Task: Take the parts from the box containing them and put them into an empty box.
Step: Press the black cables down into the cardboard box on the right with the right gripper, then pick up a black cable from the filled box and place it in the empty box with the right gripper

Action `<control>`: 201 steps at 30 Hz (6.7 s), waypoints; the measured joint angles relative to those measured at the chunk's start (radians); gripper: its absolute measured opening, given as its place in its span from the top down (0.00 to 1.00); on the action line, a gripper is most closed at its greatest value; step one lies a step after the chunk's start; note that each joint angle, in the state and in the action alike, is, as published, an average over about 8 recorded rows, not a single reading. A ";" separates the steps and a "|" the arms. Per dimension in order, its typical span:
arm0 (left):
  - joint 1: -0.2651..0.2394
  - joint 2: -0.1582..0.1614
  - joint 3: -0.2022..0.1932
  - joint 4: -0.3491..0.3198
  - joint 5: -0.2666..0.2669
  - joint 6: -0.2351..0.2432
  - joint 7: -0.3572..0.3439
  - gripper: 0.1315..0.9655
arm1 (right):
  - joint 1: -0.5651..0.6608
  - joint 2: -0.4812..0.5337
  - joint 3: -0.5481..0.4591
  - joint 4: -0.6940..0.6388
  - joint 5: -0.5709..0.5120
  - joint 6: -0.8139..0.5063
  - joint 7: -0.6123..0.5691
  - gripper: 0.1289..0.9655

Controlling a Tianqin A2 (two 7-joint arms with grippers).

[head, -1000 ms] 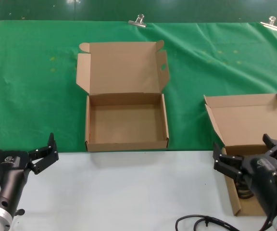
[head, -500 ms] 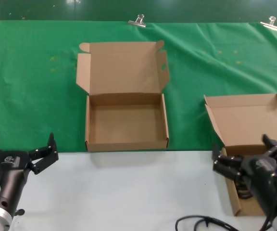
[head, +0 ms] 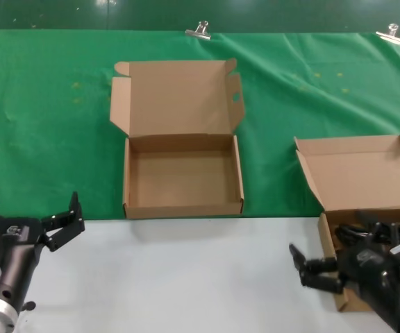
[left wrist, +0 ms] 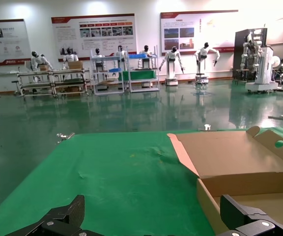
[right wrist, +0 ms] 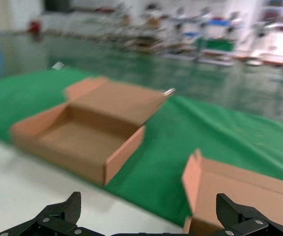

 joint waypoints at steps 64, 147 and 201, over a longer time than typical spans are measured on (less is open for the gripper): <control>0.000 0.000 0.000 0.000 0.000 0.000 0.000 0.00 | 0.922 -0.084 -0.345 -0.586 -1.189 -1.230 0.213 0.00; 0.000 0.000 0.000 0.000 0.000 0.000 0.000 0.00 | 0.862 0.030 -0.137 -0.206 -1.200 -1.497 0.281 0.90; 0.000 0.000 0.000 0.000 0.000 0.000 0.000 0.00 | 1.323 -0.718 -0.731 -1.146 -0.878 -0.806 0.082 0.89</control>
